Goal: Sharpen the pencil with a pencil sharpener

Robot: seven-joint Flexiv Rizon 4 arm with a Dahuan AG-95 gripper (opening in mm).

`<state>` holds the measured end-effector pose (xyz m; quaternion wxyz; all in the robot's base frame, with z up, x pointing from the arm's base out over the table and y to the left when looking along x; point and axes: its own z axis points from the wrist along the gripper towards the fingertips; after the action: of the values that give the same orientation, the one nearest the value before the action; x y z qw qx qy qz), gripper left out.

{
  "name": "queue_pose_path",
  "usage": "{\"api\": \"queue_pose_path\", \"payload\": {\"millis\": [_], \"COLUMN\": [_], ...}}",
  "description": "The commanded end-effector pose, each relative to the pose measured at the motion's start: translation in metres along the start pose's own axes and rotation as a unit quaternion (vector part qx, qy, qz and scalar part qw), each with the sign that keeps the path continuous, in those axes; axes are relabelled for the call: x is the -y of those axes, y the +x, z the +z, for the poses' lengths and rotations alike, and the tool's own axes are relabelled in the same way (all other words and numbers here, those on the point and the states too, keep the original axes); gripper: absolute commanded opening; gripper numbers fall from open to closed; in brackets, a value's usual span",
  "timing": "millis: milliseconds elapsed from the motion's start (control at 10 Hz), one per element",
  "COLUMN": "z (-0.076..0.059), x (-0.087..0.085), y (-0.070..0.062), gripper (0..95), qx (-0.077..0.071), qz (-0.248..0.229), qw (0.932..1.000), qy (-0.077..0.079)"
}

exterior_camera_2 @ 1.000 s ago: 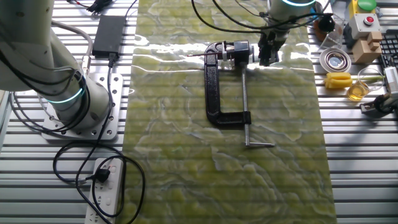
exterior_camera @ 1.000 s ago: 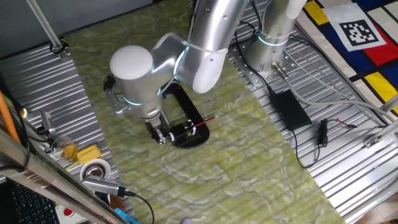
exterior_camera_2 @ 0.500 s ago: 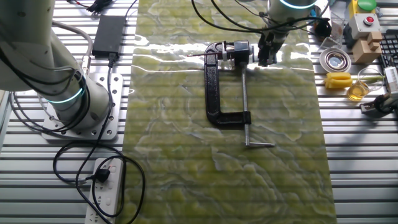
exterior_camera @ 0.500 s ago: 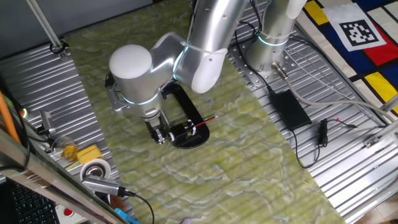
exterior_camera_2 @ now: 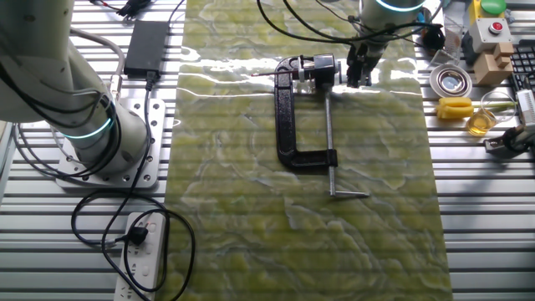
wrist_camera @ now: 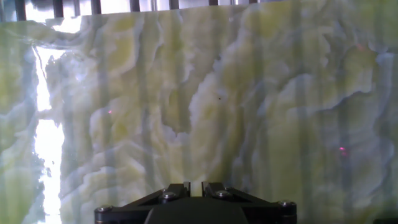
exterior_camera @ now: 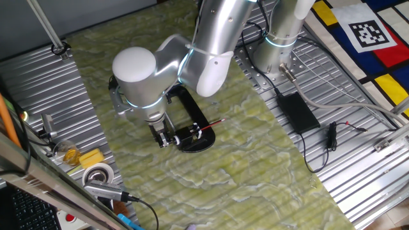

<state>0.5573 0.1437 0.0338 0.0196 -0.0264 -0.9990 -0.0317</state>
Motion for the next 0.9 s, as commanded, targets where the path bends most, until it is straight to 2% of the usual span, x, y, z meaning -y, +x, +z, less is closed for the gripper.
{"api": "queue_pose_path", "payload": {"millis": [100, 900], "z": [-0.0002, -0.0037], "x": [0.0000, 0.0007], "y": [-0.0002, -0.0008], "gripper": [0.0, 0.0], "qx": [-0.011, -0.032], "qz": [-0.003, -0.001], "qw": [0.9999, 0.9993], "qy": [0.008, 0.019]}}
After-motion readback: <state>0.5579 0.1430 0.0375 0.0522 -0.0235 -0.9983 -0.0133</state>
